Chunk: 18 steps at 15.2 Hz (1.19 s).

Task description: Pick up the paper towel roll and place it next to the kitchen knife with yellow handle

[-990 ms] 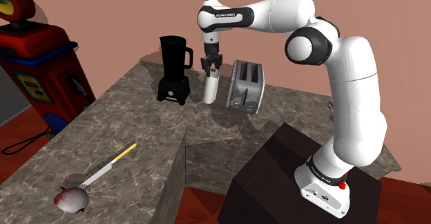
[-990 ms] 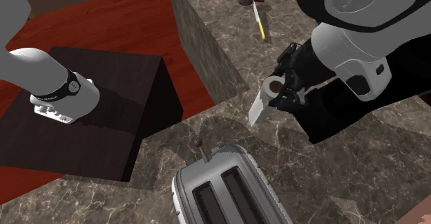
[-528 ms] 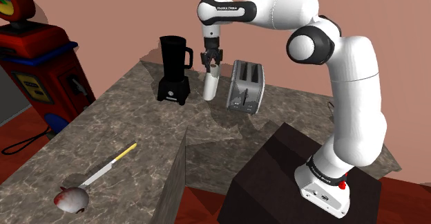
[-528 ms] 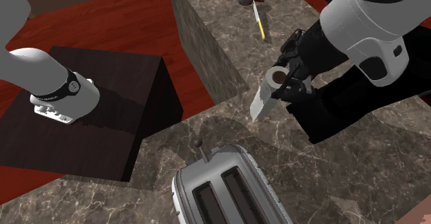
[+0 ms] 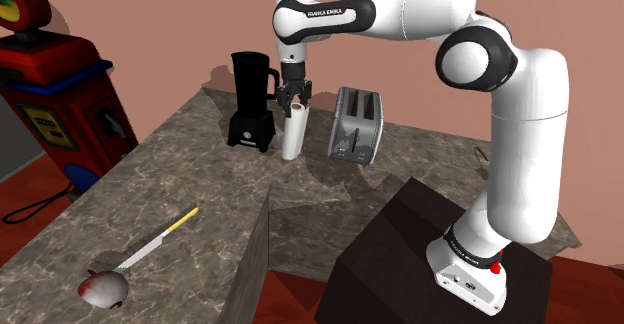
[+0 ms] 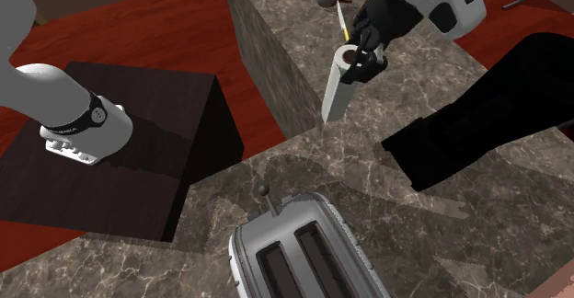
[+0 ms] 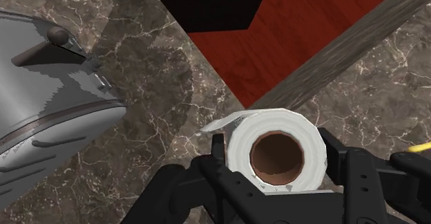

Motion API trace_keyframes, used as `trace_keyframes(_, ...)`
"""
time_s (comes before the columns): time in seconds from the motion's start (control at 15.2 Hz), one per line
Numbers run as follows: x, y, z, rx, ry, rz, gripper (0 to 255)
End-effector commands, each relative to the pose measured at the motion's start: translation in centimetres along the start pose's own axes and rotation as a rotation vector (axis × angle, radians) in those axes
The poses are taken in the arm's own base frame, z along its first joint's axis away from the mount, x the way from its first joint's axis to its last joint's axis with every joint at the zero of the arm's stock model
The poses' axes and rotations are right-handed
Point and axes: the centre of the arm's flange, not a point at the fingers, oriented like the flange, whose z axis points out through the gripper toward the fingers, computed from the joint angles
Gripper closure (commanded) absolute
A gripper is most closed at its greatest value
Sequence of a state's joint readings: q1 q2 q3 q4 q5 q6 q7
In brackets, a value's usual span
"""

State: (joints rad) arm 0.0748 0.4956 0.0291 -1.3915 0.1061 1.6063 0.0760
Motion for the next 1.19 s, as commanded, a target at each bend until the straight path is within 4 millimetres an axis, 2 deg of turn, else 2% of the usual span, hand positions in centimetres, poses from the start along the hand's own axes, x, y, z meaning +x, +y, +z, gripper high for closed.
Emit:
trace_keyframes(0.0, -0.9, -2.3, 0.6, 0.000, 0.000, 0.001, 255)
trace_keyframes(1.12, -8.0, -23.2, 4.7, 0.000, 0.000, 0.001, 255)
